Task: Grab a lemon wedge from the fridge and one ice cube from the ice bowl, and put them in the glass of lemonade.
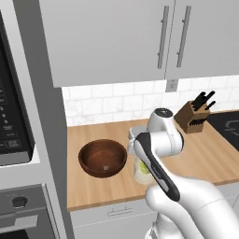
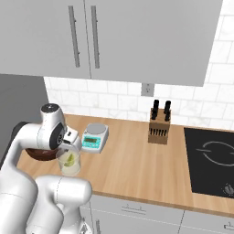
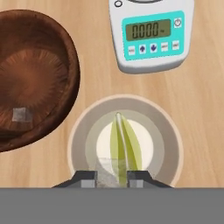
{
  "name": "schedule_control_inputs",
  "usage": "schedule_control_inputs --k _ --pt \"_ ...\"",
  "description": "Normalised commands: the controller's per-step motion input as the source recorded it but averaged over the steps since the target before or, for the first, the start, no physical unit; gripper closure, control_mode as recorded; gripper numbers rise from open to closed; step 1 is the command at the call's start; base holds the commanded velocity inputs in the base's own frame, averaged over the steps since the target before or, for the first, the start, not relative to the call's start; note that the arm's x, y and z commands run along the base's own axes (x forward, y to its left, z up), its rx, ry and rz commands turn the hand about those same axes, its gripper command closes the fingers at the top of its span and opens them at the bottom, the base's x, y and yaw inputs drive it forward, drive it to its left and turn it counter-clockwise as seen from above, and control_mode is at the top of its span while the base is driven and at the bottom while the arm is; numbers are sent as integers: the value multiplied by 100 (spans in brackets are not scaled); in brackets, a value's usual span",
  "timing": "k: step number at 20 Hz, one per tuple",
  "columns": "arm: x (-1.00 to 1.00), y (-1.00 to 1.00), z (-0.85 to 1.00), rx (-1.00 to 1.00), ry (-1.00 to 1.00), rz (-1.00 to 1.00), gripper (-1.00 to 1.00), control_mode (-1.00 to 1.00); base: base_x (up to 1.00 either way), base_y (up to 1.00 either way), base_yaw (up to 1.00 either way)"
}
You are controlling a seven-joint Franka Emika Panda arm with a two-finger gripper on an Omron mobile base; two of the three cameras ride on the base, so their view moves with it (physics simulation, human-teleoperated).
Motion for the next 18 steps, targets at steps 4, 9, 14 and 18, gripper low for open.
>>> schedule_control_inputs --k 4,9,14,18 --pt "9 0 0 0 0 1 100 -100 0 0 0" --pt "0 0 0 0 0 0 -100 -100 0 0 0" --pt "0 0 0 0 0 0 -100 -100 0 0 0" --pt "0 0 0 0 0 0 -100 -100 0 0 0"
